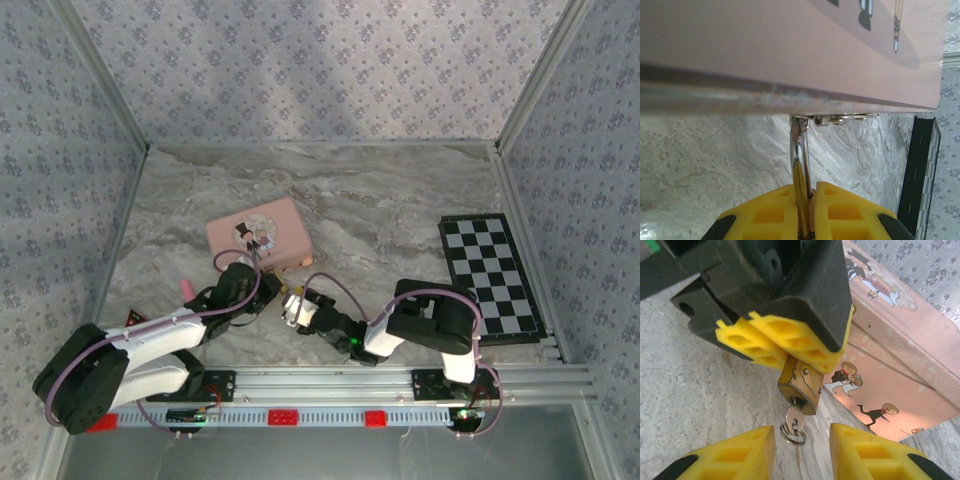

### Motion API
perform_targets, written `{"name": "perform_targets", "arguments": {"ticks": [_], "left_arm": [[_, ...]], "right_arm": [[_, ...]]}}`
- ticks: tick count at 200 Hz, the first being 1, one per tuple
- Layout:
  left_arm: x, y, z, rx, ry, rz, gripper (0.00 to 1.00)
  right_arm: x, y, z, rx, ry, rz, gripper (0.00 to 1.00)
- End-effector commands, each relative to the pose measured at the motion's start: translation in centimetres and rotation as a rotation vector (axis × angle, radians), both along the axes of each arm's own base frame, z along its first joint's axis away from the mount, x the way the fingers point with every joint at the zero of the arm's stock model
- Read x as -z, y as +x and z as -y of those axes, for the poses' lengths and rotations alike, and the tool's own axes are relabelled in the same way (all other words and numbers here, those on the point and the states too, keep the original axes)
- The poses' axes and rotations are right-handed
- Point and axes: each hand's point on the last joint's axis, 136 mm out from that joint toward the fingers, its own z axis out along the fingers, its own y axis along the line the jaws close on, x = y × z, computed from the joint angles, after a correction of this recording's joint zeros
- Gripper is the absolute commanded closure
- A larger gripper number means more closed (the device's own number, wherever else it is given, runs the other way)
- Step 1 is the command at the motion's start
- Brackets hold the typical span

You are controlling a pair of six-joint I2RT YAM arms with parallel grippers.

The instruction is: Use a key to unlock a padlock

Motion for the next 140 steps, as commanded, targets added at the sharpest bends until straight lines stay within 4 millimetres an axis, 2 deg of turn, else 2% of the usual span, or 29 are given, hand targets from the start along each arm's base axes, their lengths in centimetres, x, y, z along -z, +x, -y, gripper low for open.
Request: {"name": "perform_targets", "arguments": {"ticks": [1, 140], "left_arm": [[-3.39, 1.0, 1.21, 0.021, -0.08, 0.099, 1.0], [-3.54, 0.93, 1.09, 0.015, -0.09, 0.102, 1.0]], "right_arm": [[-1.0, 0.23, -0.47, 0.016, 0.048, 0.024, 0.67], [-0.38, 0.1, -1.36, 0.003, 0.017, 0.024, 0.8]]}}
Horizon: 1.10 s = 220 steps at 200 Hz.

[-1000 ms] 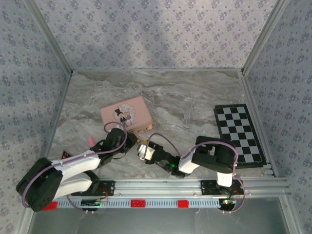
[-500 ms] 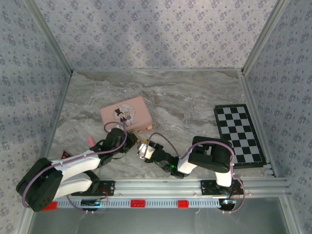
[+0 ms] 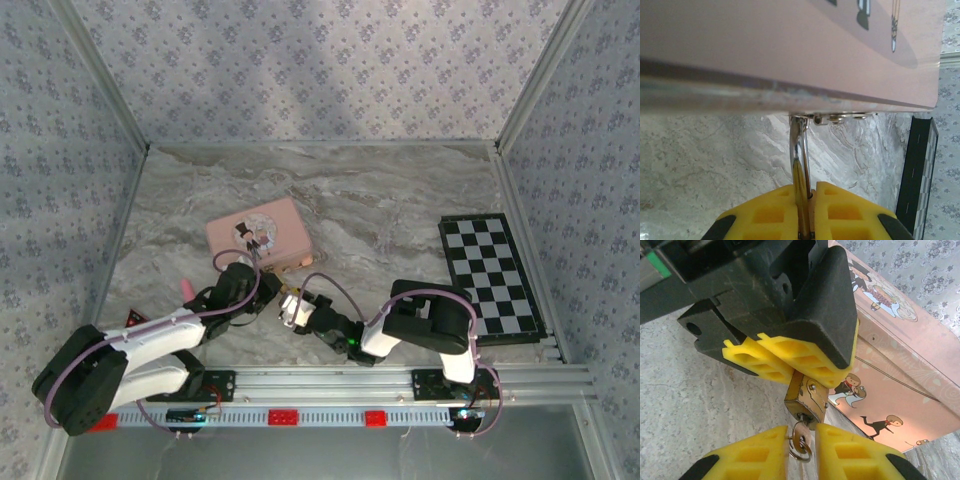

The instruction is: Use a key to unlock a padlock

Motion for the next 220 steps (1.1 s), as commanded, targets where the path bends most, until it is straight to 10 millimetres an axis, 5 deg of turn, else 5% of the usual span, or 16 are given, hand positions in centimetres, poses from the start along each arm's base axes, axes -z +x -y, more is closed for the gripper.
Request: {"name": "perform_targets", "arguments": {"ticks": [1, 114, 220], "left_arm": [[-3.3, 0.9, 1.1, 0.017, -0.082, 0.098, 1.0], [-3.2, 0.9, 1.1, 0.017, -0.077, 0.097, 1.0], [-3.1, 0.9, 1.1, 0.013, -0.087, 0.105, 1.0]], "right_arm": [[-0.1, 0.2, -0.5, 0.01, 0.002, 0.012, 0.8], [-0.5, 0.7, -0.1, 0.051, 0.046, -0.015, 0.87], [-2.0, 0.4, -0.1, 0.049, 0.4, -0.398, 0.92]]}}
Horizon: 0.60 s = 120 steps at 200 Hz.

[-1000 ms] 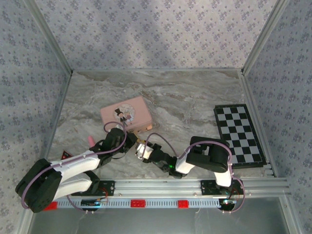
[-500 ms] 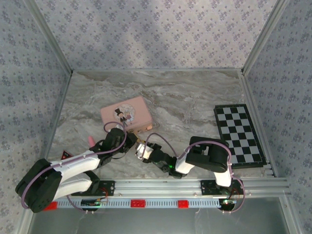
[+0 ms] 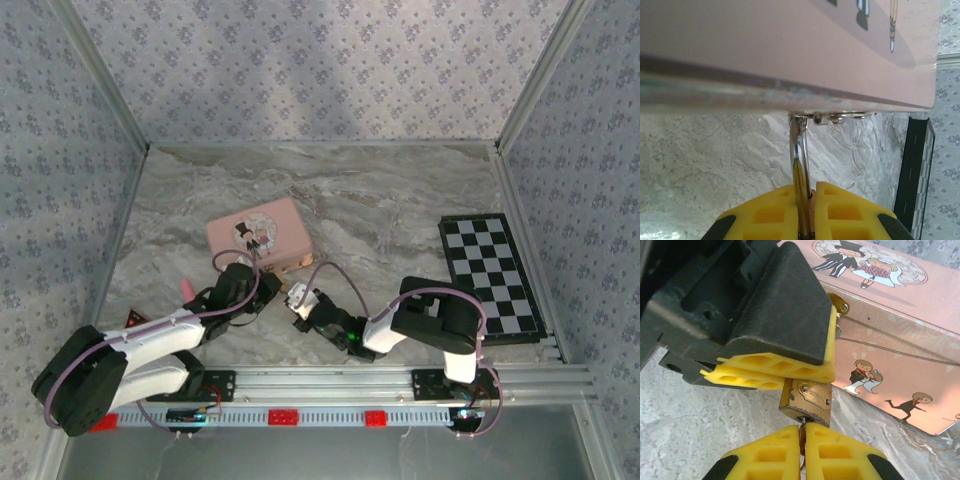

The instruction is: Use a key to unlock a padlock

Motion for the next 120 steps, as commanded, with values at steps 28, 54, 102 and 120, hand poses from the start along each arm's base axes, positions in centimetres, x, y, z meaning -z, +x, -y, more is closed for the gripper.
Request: {"name": "perform_targets", "arguments": {"ticks": [28, 54, 102, 120], "left_arm": [[-2.8, 0.9, 1.1, 0.017, -0.076, 0.095, 1.0], [-2.6, 1.0, 1.2, 0.019, -0.075, 0.091, 1.0], [-2.2, 1.2, 1.7, 0.033, -0.075, 0.078, 1.0], [-2.0, 1.1, 1.9, 0.04, -0.068, 0.064, 1.0]], "right_arm": [[-1.5, 0.2, 0.0, -0.01, 0.282, -0.299, 0.97], [-1.6, 0.0, 0.0, -0.031, 0.348, -0.413, 0.99], [-1.1, 0.4, 0.3, -0.032, 0.417, -0.55, 1.0], [-0.7, 0.3, 0.2, -0.018, 0.397, -0.561, 1.0]]}}
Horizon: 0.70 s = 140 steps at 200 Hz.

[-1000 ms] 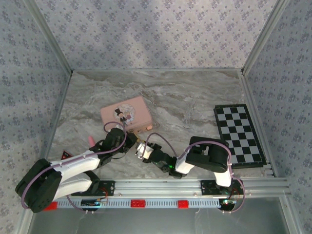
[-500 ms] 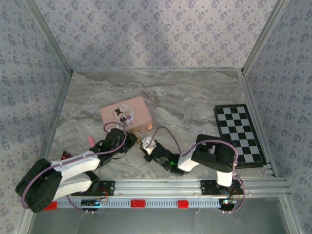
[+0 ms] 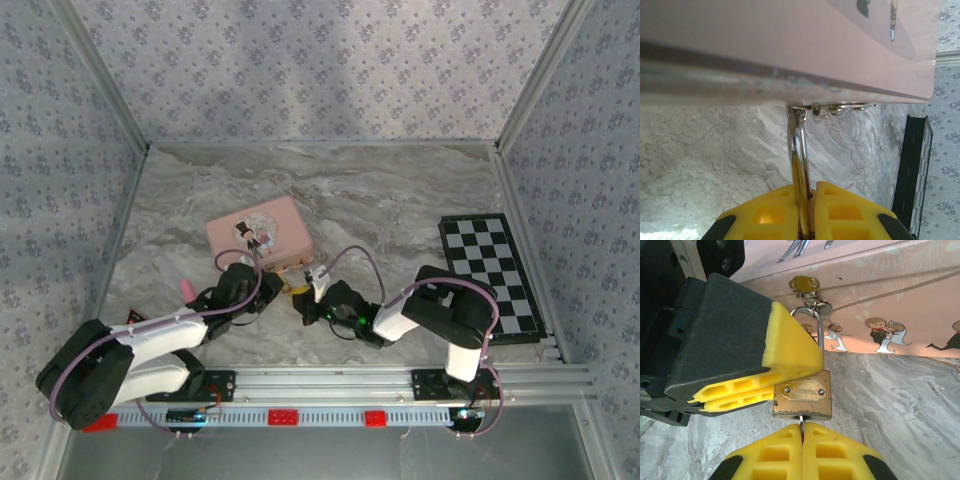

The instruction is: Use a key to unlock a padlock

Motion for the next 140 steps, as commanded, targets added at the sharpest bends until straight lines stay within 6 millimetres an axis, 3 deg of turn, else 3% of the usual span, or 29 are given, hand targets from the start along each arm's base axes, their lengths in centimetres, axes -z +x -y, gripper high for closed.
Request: {"name": "perform_targets", "arguments": {"ticks": [1, 34, 57, 92, 140], "left_arm": [[-2.4, 0.9, 1.4, 0.03, -0.057, 0.062, 0.99], [-1.5, 0.7, 0.8, 0.006, -0.029, 0.026, 0.75], [-1.3, 0.7, 0.5, -0.007, -0.019, 0.013, 0.67], [-1.2, 0.8, 0.1, -0.024, -0.018, 0.006, 0.57], [-1.6, 0.9, -1.1, -0.047, -0.008, 0.02, 0.53]], "right_arm": [[-0.9, 0.0, -0.4, 0.011, 0.054, -0.059, 1.0], [-1.1, 0.2, 0.2, 0.041, 0.051, -0.049, 1.0], [-1.0, 0.3, 0.4, 0.048, 0.052, -0.055, 1.0], [-1.0, 0.2, 0.6, 0.052, 0.053, -0.053, 1.0], [-0.8, 0.1, 1.2, 0.068, 0.06, -0.068, 1.0]]}}
